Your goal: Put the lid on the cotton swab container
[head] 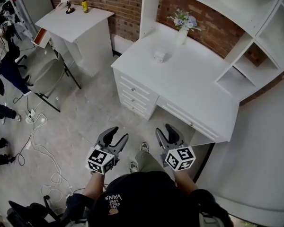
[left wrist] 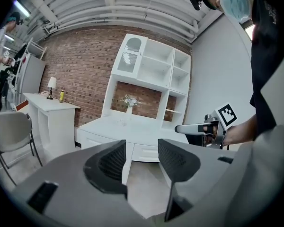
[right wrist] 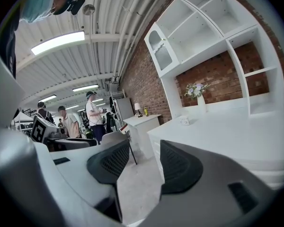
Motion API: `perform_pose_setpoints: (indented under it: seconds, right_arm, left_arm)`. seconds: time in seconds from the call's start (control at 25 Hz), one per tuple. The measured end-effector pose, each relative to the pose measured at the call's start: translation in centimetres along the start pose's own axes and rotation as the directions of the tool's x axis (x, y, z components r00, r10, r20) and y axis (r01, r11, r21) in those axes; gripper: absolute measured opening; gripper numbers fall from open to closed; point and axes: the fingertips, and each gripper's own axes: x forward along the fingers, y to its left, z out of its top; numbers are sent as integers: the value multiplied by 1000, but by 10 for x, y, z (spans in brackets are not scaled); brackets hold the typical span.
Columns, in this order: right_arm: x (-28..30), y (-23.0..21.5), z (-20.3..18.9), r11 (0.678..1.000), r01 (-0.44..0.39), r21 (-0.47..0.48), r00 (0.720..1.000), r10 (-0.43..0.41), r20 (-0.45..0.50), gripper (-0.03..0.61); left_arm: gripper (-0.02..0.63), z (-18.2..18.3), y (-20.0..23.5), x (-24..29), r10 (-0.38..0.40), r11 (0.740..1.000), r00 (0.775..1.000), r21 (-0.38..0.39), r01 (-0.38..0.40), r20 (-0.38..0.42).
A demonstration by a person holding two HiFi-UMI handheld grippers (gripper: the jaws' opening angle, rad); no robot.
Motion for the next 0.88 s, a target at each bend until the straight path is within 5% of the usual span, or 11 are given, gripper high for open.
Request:
perform_pose_setpoints:
  seconds: [0.88]
  right_arm:
    - [131, -73, 59, 999, -47, -11, 999, 47, -6, 179]
  left_arm:
    - [192, 54, 92, 107, 41, 999, 999, 23, -41, -6]
